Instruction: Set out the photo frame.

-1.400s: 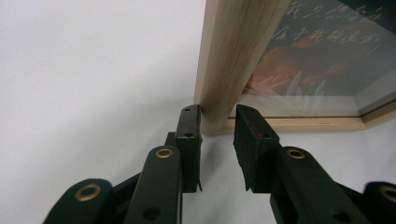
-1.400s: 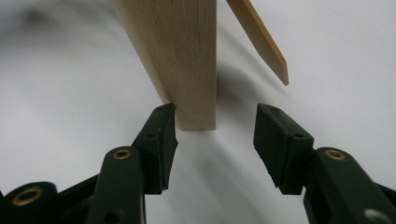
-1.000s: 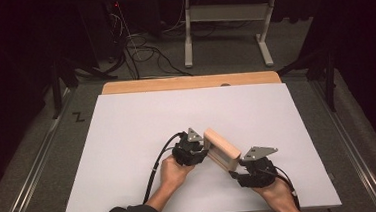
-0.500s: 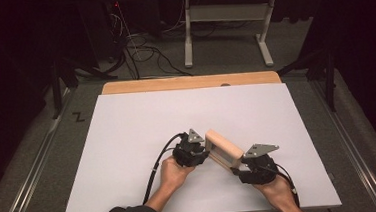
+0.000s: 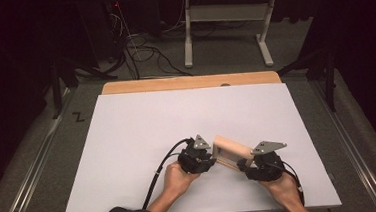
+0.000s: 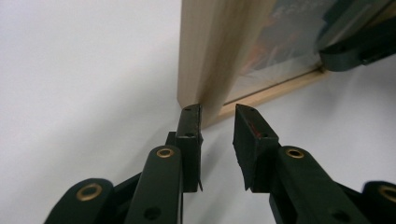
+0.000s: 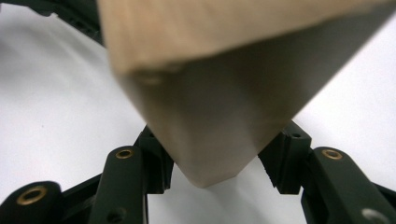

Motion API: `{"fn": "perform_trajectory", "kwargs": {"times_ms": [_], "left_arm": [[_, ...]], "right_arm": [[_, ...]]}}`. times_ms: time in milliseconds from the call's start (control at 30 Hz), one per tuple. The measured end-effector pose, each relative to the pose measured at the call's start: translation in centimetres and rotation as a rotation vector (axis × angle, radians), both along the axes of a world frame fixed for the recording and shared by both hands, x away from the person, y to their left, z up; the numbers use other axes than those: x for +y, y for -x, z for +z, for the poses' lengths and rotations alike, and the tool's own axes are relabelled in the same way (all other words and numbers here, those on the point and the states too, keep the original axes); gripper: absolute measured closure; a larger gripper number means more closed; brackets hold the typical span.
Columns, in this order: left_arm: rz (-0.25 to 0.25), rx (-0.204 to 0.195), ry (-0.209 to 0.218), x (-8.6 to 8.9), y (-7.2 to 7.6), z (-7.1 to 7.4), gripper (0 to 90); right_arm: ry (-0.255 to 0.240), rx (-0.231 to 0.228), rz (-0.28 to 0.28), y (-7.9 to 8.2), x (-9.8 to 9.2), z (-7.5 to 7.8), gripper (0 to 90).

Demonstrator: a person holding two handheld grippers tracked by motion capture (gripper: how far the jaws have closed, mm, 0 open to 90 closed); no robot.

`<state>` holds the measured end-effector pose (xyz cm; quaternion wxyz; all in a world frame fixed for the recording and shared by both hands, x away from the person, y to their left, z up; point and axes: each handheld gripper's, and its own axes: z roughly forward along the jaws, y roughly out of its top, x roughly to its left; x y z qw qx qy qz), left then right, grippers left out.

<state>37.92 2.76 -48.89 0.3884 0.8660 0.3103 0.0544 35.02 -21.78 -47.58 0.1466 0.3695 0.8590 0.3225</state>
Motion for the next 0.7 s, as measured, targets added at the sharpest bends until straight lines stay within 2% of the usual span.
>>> {"fn": "perform_trajectory", "kwargs": {"times_ms": [100,167,267,367,533,700], "left_arm": [[-0.015,-0.010,-0.007,-0.3,0.2,0.1,71.6],[-0.001,-0.026,-0.014,-0.4,0.1,0.3,70.6],[0.041,-0.045,-0.004,-0.2,-0.4,0.4,63.3],[0.057,-0.053,-0.008,-0.1,-0.9,0.5,55.1],[0.028,-0.067,-0.017,-0.6,-1.2,0.4,51.8],[-0.014,-0.064,-0.016,-1.2,-1.3,0.2,53.3]], "right_arm": [[-0.003,0.002,0.000,-0.1,-0.2,0.0,50.1],[-0.006,0.001,-0.001,-0.2,-0.3,0.0,50.5],[-0.004,0.002,-0.001,-0.1,-0.4,0.0,50.5],[-0.003,0.009,0.004,0.1,-0.4,0.0,50.5],[-0.008,0.012,-0.001,0.4,-0.7,0.1,50.4],[-0.005,0.051,-0.027,1.0,-1.0,0.1,54.0]]}}
